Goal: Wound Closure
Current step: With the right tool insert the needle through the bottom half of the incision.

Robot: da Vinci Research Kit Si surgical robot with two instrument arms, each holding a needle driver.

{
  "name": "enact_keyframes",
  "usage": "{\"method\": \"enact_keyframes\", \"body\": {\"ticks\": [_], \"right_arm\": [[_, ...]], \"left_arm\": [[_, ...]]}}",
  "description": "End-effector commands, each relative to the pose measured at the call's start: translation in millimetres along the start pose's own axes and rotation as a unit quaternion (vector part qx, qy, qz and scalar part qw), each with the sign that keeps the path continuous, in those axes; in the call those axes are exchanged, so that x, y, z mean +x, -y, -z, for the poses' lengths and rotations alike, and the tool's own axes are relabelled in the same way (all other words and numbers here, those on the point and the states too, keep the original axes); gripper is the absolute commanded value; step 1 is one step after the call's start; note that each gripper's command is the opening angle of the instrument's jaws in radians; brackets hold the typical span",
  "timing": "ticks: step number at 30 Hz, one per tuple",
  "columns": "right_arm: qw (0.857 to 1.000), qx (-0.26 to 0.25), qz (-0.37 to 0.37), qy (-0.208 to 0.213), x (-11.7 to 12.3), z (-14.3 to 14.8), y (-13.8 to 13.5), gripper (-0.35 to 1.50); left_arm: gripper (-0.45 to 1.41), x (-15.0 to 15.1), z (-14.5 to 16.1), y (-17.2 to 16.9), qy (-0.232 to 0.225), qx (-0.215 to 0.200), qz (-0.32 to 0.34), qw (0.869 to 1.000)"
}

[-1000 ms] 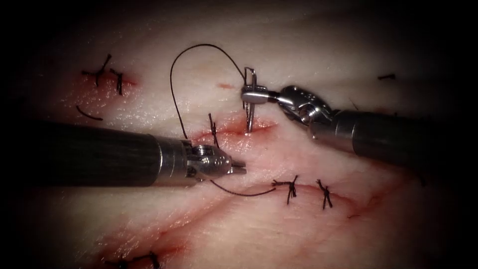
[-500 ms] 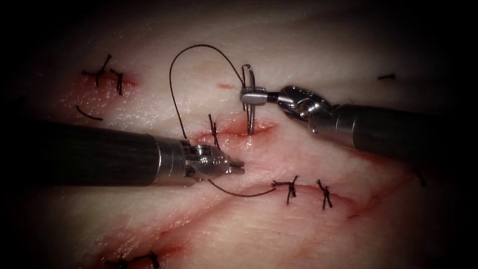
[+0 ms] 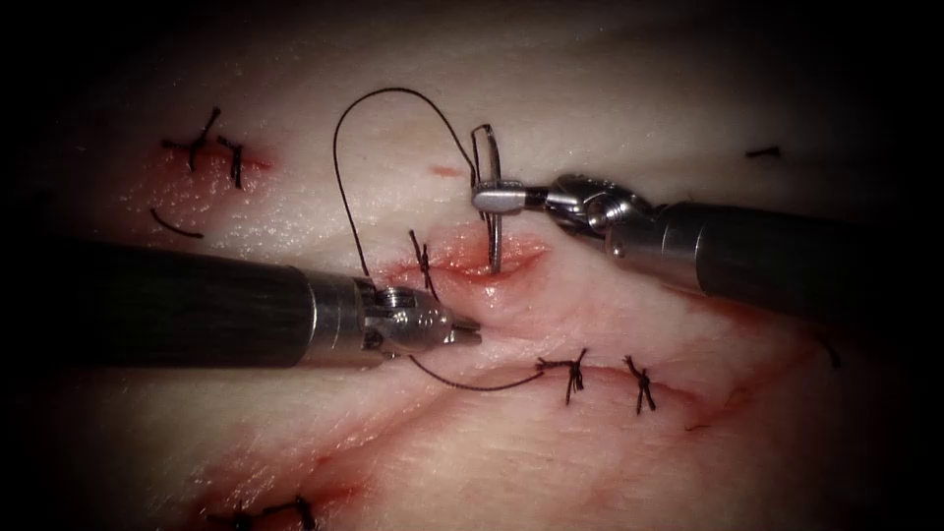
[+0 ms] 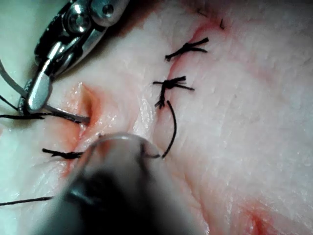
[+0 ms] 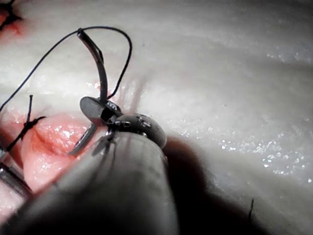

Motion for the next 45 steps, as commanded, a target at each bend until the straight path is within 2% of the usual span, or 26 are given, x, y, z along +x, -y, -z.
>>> {"method": "enact_keyframes", "body": {"ticks": [1, 13, 19, 29, 39, 45], "right_arm": [[1.0, 0.003, -0.006, 0.0, 0.4, -1.0, 0.0, -0.35], [0.996, 0.012, -0.087, 0.008, -3.1, -1.4, 1.4, -0.35], [0.984, 0.016, -0.177, 0.006, -4.1, -1.8, 2.2, -0.35], [0.966, 0.035, -0.255, 0.023, -5.8, -2.8, 3.6, -0.35], [0.943, 0.037, -0.33, 0.026, -8.7, -3.9, 8.7, -0.35], [0.936, 0.042, -0.348, 0.033, -10.3, -5.1, 11.1, -0.35]], "left_arm": [[0.19, 0.5, -0.7, 0.2, -0.001, 0.0, -0.001, 1.0], [0.21, 0.1, -0.3, 0.4, -0.001, -0.002, 0.0, 1.0], [0.22, 0.0, -0.2, 0.5, -0.001, -0.003, -0.001, 1.0], [0.22, -0.1, -0.1, 0.5, -0.001, -0.004, -0.002, 1.0], [0.24, -0.3, 0.1, 0.6, -0.002, -0.007, -0.003, 1.0], [0.26, -0.3, 0.1, 0.6, -0.002, -0.007, -0.004, 1.0]]}}
